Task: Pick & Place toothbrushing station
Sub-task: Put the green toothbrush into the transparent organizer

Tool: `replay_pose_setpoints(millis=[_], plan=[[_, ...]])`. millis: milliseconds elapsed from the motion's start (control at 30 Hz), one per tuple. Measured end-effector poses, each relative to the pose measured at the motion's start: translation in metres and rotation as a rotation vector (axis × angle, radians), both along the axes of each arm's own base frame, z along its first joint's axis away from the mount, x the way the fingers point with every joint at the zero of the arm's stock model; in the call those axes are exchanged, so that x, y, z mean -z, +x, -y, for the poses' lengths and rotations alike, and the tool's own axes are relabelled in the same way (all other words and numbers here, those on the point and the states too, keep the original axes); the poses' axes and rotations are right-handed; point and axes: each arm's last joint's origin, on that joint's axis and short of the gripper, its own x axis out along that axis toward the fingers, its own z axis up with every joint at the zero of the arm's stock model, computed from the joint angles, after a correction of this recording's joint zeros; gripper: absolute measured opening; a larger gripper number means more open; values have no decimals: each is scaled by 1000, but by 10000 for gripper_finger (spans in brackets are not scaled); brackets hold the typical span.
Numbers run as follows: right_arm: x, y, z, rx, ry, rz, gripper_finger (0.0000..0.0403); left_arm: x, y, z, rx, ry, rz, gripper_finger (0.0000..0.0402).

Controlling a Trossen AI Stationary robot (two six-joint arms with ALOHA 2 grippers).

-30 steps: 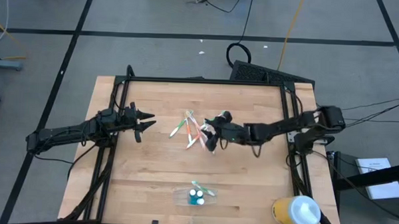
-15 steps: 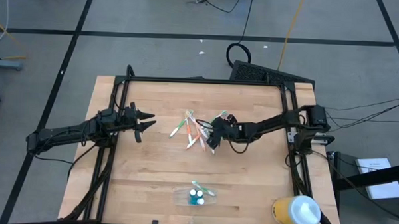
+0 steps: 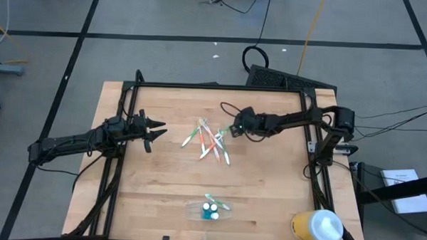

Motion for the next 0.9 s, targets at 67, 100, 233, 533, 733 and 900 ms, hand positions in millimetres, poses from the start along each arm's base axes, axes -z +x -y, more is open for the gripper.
replay_pose_setpoints(millis=[67, 100, 233, 533, 733, 900], plan=[[0, -1, 5, 10, 7, 9, 203, 0, 0, 0, 0, 0, 0, 147], [-1, 0, 7, 7, 16, 22, 203, 0, 0, 0, 0, 0, 0, 147], [-2, 5, 14, -21, 18, 95, 203, 0, 0, 0, 0, 0, 0, 147], [0, 22, 23, -108, -21, 237, 196, 0, 0, 0, 0, 0, 0, 147], [11, 27, 28, -160, 5, 274, 196, 0, 0, 0, 0, 0, 0, 147], [19, 27, 44, -253, -19, 278, 196, 0, 0, 0, 0, 0, 0, 147]])
